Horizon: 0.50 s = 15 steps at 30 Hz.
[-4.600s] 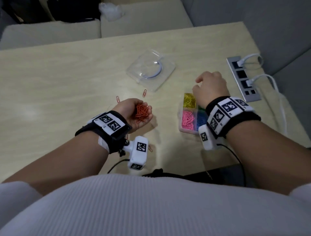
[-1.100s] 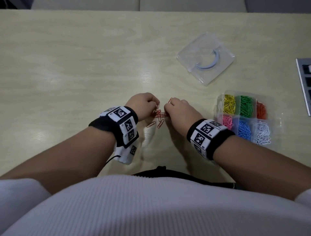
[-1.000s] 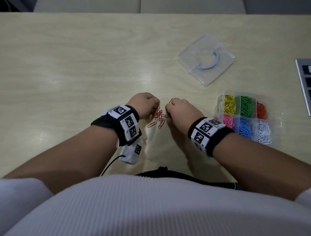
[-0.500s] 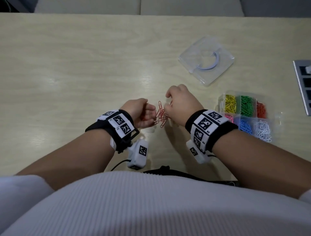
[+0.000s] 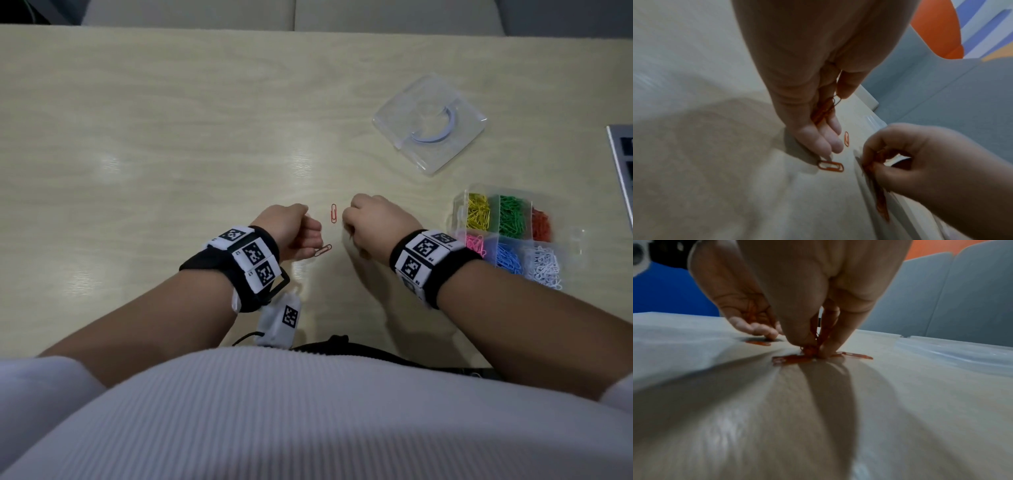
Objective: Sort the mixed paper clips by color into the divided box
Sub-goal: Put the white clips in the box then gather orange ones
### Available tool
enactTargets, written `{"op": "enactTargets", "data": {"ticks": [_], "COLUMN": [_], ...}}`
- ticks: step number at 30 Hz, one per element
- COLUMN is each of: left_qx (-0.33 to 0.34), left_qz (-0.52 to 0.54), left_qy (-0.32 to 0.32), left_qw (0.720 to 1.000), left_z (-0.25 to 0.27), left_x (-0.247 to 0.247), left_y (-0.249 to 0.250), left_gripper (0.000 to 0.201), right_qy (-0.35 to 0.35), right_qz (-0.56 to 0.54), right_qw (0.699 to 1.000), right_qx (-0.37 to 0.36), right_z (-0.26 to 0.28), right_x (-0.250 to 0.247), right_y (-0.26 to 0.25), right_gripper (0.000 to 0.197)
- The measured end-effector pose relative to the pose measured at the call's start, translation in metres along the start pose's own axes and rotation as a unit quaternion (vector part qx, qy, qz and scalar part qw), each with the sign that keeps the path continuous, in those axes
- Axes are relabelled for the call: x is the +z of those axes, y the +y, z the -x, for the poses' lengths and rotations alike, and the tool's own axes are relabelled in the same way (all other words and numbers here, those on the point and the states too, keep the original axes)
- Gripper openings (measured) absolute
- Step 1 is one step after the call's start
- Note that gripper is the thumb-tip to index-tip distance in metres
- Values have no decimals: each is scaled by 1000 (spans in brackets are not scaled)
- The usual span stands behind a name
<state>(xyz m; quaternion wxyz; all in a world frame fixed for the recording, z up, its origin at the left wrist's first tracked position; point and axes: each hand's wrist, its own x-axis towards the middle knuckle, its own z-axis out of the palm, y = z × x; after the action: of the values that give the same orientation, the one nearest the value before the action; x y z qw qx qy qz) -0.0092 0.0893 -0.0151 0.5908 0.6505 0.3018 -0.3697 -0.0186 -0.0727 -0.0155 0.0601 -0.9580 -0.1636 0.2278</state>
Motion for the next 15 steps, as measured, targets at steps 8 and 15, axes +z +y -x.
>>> {"op": "enactTargets", "data": {"ticks": [8,15], "left_qx": [-14,-64], "left_qz": [125,185], "left_qy": [-96,-69], "left_qw": [987,978], "left_z": [5,2], "left_x": [9,-13], "left_y": [3,5], "left_gripper": [27,36], "right_qy": [78,96], "right_qz": [-171,-145], "right_qw": [982,984], "right_qx": [-32,47], "right_z": [3,-12], "right_x": [-24,-11], "right_y": [-41,-21], "right_gripper": [21,31]}}
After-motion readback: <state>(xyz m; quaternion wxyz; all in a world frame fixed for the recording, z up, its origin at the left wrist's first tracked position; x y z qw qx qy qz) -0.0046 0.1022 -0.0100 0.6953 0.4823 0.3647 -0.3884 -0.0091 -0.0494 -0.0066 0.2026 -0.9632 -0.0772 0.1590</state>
